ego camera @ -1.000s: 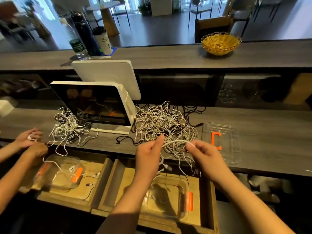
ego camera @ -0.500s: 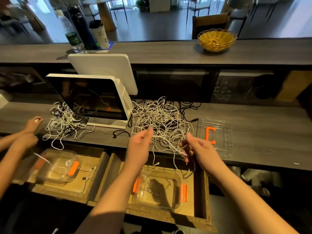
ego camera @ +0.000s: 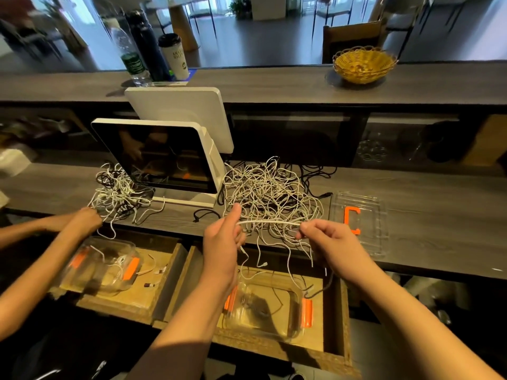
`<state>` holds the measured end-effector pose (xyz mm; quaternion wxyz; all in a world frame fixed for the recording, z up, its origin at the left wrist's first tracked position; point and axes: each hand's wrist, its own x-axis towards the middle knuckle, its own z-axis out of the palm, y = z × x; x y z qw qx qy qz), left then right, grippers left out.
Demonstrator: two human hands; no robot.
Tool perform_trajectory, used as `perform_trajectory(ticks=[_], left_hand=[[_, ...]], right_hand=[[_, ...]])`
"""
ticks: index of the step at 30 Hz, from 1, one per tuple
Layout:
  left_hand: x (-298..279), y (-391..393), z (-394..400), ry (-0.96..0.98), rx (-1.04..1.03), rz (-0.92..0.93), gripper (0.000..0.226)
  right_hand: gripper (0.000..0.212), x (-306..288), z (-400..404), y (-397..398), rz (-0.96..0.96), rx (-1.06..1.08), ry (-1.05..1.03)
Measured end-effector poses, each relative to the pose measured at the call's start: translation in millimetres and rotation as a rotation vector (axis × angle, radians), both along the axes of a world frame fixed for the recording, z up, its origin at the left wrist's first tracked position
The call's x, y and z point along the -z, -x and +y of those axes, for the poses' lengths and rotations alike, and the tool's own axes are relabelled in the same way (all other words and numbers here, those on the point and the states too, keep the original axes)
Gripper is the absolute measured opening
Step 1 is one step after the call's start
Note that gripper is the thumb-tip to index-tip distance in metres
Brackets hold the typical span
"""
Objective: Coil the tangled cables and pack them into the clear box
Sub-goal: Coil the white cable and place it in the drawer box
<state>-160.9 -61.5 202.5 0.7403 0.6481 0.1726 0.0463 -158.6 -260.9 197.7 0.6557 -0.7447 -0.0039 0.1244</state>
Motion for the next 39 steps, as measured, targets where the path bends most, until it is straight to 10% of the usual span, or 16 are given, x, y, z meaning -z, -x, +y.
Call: perform_trajectory(ticks=[17, 39], left_hand=[[-10, 5, -20, 0.266, 0.402, 0.008, 0.048], [-4, -9, -47, 0.658, 0.166, -0.005, 0.061]], right_hand=[[0.044, -7, 20, 17, -0.005, -0.091, -0.022], [0.033, 5, 14, 27, 0.213, -0.174, 0.083]])
